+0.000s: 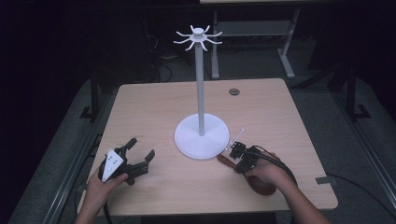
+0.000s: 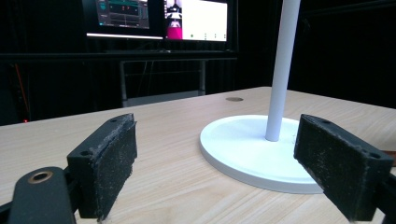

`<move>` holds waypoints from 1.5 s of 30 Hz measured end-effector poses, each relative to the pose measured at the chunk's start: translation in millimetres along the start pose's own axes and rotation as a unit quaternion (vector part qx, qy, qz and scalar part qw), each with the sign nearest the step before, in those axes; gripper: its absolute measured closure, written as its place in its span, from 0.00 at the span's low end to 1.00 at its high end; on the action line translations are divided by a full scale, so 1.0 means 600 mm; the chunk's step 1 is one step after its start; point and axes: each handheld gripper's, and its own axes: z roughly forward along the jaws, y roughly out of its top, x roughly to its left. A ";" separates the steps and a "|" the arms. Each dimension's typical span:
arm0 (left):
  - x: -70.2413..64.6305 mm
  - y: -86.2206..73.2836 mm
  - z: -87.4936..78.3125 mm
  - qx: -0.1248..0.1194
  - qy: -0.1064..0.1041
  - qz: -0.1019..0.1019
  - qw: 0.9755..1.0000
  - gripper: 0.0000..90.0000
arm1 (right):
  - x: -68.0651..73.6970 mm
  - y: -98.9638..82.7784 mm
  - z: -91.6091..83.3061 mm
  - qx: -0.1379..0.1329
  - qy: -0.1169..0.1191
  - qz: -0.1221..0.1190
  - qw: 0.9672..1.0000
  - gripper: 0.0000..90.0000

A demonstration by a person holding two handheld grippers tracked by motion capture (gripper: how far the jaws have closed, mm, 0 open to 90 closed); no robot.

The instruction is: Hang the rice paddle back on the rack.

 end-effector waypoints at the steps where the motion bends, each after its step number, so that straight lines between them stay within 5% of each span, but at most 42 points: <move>1: 0.000 0.000 0.000 0.001 0.000 0.000 1.000 0.14 | 0.000 -0.001 0.000 -0.002 0.001 -0.001 1.000 0.86; 11: 0.000 0.000 0.000 0.001 0.000 0.002 1.000 0.14 | -0.013 -0.019 -0.013 -0.048 0.023 0.015 0.998 0.86; 18: 0.000 0.000 0.000 0.001 0.001 0.002 1.000 0.14 | -0.034 -0.041 -0.044 -0.121 0.039 0.035 0.991 0.86; 26: 0.000 0.000 0.000 0.001 0.001 0.001 1.000 0.14 | -0.052 -0.071 -0.068 -0.208 0.052 0.066 0.974 0.86; 35: 0.000 0.000 0.000 0.001 0.000 0.001 1.000 0.14 | -0.066 -0.095 -0.083 -0.293 0.056 0.084 0.951 0.86; 45: 0.001 0.000 0.000 0.002 0.000 0.001 1.000 0.14 | -0.072 -0.108 -0.099 -0.352 0.055 0.088 0.930 0.86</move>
